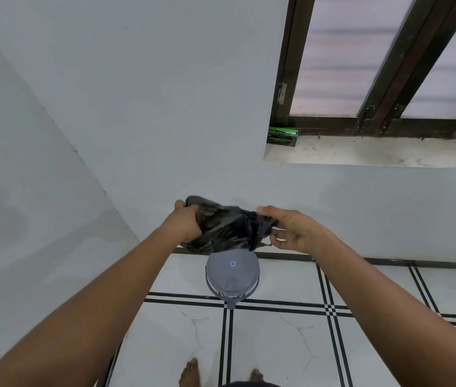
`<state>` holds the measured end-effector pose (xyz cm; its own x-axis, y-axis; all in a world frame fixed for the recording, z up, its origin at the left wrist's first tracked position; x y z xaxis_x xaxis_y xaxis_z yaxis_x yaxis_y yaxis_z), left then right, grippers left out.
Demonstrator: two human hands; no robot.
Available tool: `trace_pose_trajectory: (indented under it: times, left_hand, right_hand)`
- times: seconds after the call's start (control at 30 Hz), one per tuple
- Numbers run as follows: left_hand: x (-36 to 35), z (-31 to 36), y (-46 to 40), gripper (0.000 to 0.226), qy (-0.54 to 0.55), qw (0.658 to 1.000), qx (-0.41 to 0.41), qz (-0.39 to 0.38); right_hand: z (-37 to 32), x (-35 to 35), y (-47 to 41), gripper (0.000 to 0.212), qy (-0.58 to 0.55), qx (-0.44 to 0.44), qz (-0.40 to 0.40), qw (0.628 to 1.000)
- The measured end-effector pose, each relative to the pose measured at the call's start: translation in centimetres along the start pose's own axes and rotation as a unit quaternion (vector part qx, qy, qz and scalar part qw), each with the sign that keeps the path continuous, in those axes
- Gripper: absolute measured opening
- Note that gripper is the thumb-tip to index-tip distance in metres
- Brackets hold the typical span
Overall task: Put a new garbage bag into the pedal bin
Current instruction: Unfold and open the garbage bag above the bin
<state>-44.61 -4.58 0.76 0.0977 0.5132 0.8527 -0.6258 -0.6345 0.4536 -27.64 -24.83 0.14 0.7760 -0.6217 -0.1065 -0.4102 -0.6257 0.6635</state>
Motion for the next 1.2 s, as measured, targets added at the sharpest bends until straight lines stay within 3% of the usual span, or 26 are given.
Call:
trace_pose_trajectory:
  times: [0.1,0.2,0.27,0.33,0.43,0.53,0.6,0.63,0.7,0.73,0.8,0.87,0.97,1.07,1.13,1.2]
  left_hand:
    - [-0.1,0.1,-0.2,0.074,0.058,0.998,-0.007,0.028]
    - [1.0,0.2,0.2,0.097,0.049,0.993,-0.040,0.103]
    - [1.9,-0.3,0.8,0.091,-0.010,0.984,-0.058,0.169]
    - [2.3,-1.0,1.2,0.080,-0.065,0.975,-0.057,0.204]
    - [2.9,-1.5,1.9,0.065,-0.060,0.973,-0.034,0.223]
    - [4.7,-0.1,3.9,0.056,-0.002,0.939,-0.070,0.337]
    - [5.2,0.9,5.2,0.066,0.010,0.908,-0.105,0.404]
    - [4.9,1.2,5.4,0.076,-0.001,0.904,-0.119,0.411]
    - [3.2,0.9,4.8,0.091,-0.037,0.921,-0.124,0.367]
    - [1.9,0.1,3.9,0.092,-0.051,0.940,-0.111,0.319]
    - [-0.8,-2.0,2.1,0.078,-0.056,0.980,-0.067,0.180]
    - [-3.0,-3.8,1.0,0.066,-0.042,0.997,-0.041,0.045]
    - [-2.9,-4.9,0.2,0.069,-0.002,0.998,-0.047,0.035]
    - [-1.6,-4.8,0.1,0.078,0.046,0.995,-0.056,0.065]
    - [-0.5,-4.8,0.2,0.083,0.062,0.991,-0.054,0.104]
    - [0.4,-5.1,0.3,0.083,0.063,0.985,-0.058,0.147]
  right_hand:
    - [-0.5,-0.6,-0.5,0.029,0.027,0.037,0.055,0.997]
    - [-1.4,-1.3,0.3,0.043,0.229,0.057,0.081,0.968]
    - [-1.8,-0.9,0.6,0.040,0.412,0.053,0.108,0.903]
    - [-2.5,0.1,0.8,0.032,0.507,0.072,0.177,0.841]
    - [-3.9,0.0,1.5,0.044,0.532,0.179,0.263,0.785]
    - [-5.3,-1.5,3.0,0.065,0.540,0.344,0.329,0.694]
    - [-5.3,-2.6,3.7,0.072,0.543,0.419,0.352,0.637]
    - [-4.8,-2.9,3.3,0.079,0.553,0.428,0.343,0.627]
    - [-2.7,-3.3,1.3,0.089,0.610,0.375,0.266,0.646]
    - [-1.3,-3.2,0.1,0.090,0.634,0.308,0.195,0.682]
    - [1.8,-2.9,-0.9,0.082,0.583,0.113,0.034,0.804]
    - [3.5,-3.2,-0.4,0.056,0.480,0.002,-0.052,0.876]
    - [2.6,-3.4,0.1,0.031,0.365,0.051,-0.015,0.929]
    - [2.7,-2.4,-0.1,0.048,0.183,0.016,0.049,0.982]
    - [3.0,-1.8,-0.9,0.044,0.097,0.010,0.096,0.991]
    - [3.0,-0.8,-1.5,0.018,0.060,0.047,0.173,0.982]
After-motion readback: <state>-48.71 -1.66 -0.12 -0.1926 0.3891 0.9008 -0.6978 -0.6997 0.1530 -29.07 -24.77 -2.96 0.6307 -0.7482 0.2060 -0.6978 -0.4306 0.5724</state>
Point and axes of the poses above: each hand's wrist, its own y-axis away from the middle knuckle, its own x-axis out of the back of the hand, z = x × y, the point moved 6 cm from there along -y, towards the middle knuckle, and after that the axes turned 2 degrees about y, right-handed, at the moved point
